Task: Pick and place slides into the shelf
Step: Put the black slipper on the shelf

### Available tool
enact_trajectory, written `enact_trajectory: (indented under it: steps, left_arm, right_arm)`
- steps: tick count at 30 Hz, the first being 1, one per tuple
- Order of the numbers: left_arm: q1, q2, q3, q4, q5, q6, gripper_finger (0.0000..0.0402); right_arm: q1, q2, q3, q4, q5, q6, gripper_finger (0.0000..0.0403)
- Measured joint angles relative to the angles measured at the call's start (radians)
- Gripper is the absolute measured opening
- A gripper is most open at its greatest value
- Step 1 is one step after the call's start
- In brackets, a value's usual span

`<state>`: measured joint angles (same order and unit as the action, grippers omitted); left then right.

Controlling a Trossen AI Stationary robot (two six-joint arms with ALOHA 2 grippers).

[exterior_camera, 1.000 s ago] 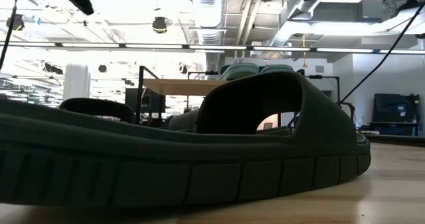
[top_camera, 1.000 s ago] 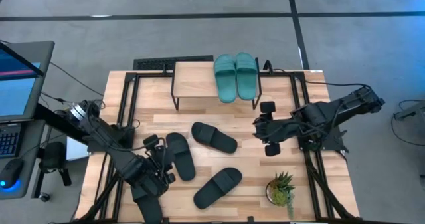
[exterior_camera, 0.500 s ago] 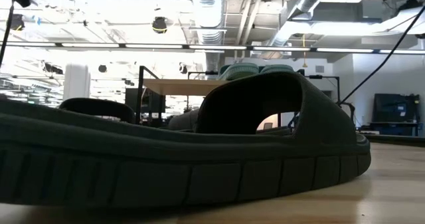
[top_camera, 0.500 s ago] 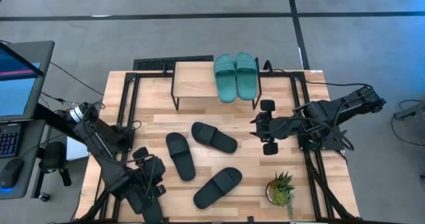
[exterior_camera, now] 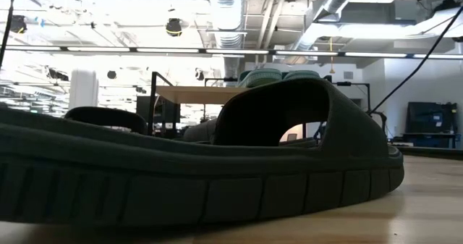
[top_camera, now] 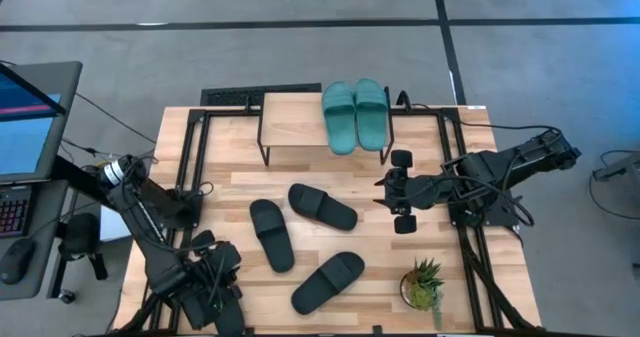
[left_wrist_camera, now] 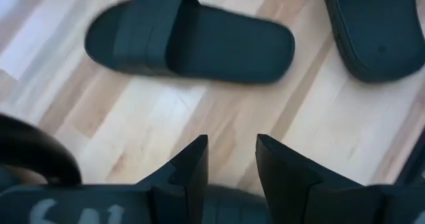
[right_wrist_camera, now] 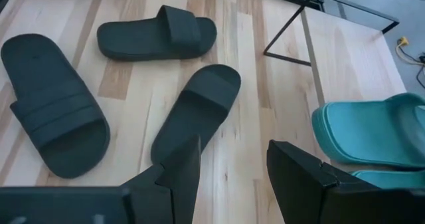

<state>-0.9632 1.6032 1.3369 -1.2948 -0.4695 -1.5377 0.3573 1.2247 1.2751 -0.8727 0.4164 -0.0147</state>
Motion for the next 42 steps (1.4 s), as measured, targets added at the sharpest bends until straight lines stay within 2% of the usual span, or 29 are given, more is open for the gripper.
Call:
enact_trajectory:
  steps: [4,11,21,27,31,34,38,42]
  left_arm:
    - [-0.003,0.002,0.0,0.026,0.059,-0.001,0.0116]
    - [-0.003,0.002,0.0,0.06,0.074,-0.015,0.0116]
    - [-0.032,0.002,0.0,0.15,0.153,-0.04,0.0116]
    - [-0.062,0.002,0.0,0.259,0.271,-0.046,0.0116]
    - [-0.091,0.002,0.0,0.308,0.306,-0.096,0.0116]
    - [-0.107,0.002,0.0,0.313,0.29,-0.146,0.0116]
    - [-0.11,0.002,0.0,0.313,0.218,-0.159,0.0116]
    - [-0.09,0.002,0.0,0.272,0.069,-0.107,0.0116]
  right_arm:
    - [0.0,0.0,0.0,0.0,0.0,0.002,0.0161]
    - [0.0,0.0,0.0,-0.001,0.001,0.007,0.0161]
    - [0.0,0.0,0.0,-0.011,0.003,0.006,0.0161]
    - [0.0,0.0,0.0,-0.011,0.003,-0.02,0.0161]
    - [-0.014,0.0,0.0,-0.011,0.003,-0.021,0.0161]
    - [-0.023,0.0,0.0,-0.008,0.003,-0.021,0.0161]
    - [-0.034,0.0,0.0,0.014,0.0,-0.026,0.0161]
    - [-0.034,0.004,0.0,0.096,-0.052,-0.078,0.0161]
